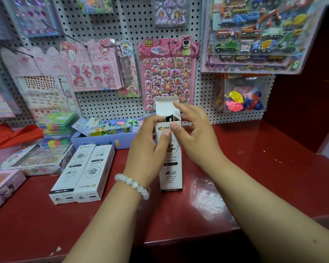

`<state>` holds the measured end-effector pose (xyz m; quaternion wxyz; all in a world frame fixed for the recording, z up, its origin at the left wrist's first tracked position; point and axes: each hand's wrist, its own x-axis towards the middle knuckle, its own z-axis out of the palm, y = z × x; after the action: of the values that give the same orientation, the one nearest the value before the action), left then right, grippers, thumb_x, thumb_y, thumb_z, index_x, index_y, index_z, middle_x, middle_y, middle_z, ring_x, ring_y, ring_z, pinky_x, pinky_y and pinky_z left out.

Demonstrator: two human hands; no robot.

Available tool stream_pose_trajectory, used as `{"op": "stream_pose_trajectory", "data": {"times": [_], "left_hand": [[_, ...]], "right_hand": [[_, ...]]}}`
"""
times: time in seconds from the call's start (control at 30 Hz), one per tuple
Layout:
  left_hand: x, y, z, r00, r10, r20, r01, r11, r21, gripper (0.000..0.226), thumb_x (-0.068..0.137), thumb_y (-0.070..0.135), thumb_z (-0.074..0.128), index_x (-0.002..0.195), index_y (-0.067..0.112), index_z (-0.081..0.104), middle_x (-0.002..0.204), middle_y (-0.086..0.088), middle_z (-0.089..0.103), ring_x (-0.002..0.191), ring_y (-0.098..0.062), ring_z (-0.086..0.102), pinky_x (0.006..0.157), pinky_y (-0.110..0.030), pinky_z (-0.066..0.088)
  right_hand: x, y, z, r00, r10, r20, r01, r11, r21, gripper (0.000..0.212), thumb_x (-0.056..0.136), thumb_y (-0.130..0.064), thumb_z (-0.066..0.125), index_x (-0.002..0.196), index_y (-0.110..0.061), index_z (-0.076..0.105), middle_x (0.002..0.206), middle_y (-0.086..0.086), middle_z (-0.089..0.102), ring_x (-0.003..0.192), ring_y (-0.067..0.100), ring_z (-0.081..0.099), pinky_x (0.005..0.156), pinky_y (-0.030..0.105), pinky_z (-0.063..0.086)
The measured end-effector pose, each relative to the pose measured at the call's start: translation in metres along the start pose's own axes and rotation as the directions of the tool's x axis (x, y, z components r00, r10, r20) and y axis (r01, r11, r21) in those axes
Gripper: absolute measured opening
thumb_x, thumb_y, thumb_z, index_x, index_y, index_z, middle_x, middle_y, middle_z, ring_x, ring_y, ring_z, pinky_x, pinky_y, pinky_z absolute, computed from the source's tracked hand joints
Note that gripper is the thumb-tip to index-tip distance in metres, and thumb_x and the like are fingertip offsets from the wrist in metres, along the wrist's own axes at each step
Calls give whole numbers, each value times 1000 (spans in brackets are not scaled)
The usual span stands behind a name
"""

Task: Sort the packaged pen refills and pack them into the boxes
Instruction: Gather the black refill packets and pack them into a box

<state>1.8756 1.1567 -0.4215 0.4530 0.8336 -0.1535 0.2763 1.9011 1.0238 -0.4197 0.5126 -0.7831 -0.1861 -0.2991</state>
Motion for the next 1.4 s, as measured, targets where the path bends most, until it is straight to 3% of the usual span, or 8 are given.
{"op": "stream_pose_trajectory", "data": {"times": [0.13,0.3,0.47,0.63,0.73,0.93,1.23,1.4], "left_hand": [[1,-5,1,998,67,-14,-67,998,17,34,92,20,57,124,25,49,113,12,57,100,-1,54,81,-8,39],[1,-6,2,983,177,-42,-172,981,90,24,91,17,57,115,15,59,108,8,56,94,6,45,81,4,30],[5,-8,0,979,183,-94,-177,982,71,25,92,21,50,108,14,68,126,4,46,111,12,36,93,6,21],[8,-4,-1,986,61,-152,-73,995,-71,38,86,22,66,115,33,44,117,9,51,95,-3,58,78,-11,46],[9,-7,-2,992,44,-121,-60,989,-133,52,85,24,66,124,42,35,114,13,51,100,-9,58,85,-20,47],[13,-12,0,988,119,-100,-134,978,-157,19,88,32,56,107,34,55,110,11,58,103,-13,57,87,-45,50],[15,-17,-3,978,194,-81,-204,967,-150,12,87,31,58,93,39,51,101,16,53,91,4,56,71,-8,43],[14,-21,-3,971,228,-70,-235,965,-117,13,86,28,60,90,37,52,102,19,50,90,6,53,70,-5,41]], "right_hand": [[0,3,-4,994,-88,66,91,995,-51,31,85,-25,57,114,-20,67,114,-2,42,101,11,50,90,39,50],[4,-1,-6,999,-20,37,21,1000,-14,41,80,-32,59,119,-19,58,117,-2,43,94,11,56,82,28,51],[20,-13,-4,982,186,9,-181,940,290,50,84,-44,48,131,-24,46,111,-8,56,94,11,56,89,30,47],[21,-16,2,991,130,43,-137,913,385,16,94,-15,54,87,-22,66,87,-6,68,80,6,62,78,25,50],[17,-11,0,990,120,78,-141,907,396,17,93,-11,56,86,-21,68,85,-5,68,76,2,61,73,20,50],[17,-4,-5,993,67,98,-102,905,413,12,89,-6,60,93,-10,71,90,1,69,82,4,63,76,18,48],[14,10,-10,984,-39,174,-31,922,385,20,81,-13,60,99,-19,69,102,-1,64,103,9,58,95,24,44],[10,12,-12,975,-50,217,-49,902,429,27,76,-9,64,102,-20,66,108,5,56,96,-6,58,77,13,47]]}}
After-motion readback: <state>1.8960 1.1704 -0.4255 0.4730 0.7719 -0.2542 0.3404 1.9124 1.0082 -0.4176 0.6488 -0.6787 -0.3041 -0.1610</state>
